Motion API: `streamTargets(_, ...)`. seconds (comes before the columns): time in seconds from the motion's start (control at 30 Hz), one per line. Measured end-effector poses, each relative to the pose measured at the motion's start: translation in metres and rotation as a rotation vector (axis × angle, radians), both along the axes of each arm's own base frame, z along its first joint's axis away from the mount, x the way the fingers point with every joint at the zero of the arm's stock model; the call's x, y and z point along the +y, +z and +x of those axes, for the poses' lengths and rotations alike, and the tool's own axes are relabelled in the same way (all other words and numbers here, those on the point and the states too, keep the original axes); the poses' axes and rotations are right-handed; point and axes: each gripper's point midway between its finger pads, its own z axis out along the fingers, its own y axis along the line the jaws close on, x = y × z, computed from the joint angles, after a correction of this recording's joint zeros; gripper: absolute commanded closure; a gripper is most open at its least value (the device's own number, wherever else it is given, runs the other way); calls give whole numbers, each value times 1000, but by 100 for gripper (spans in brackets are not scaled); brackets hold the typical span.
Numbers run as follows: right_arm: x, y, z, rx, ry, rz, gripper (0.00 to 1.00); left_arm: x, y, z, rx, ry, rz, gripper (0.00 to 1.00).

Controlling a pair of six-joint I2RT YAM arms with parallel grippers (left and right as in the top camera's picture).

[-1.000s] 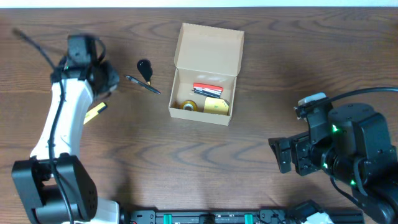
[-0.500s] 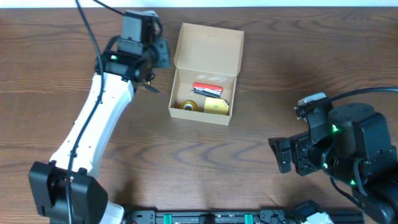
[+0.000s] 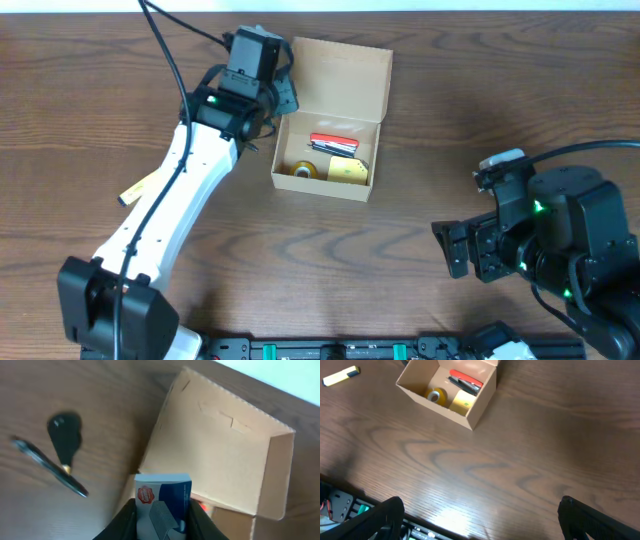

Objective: Pack container
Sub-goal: 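Lift the staple box with the left gripper and lower it into the box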

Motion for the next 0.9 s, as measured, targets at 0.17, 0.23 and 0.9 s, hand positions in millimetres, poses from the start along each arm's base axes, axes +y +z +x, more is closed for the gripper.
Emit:
streamTargets(0.17,0,0,0,0,0,0,1,-29,-30,0,71,71,-67,94)
streamTargets(0.23,0,0,0,0,0,0,1,-39,-39,1,76,107,-76,94)
streamTargets(0.9,0,0,0,0,0,0,1,-45,-95,-5,86,654,-159,94)
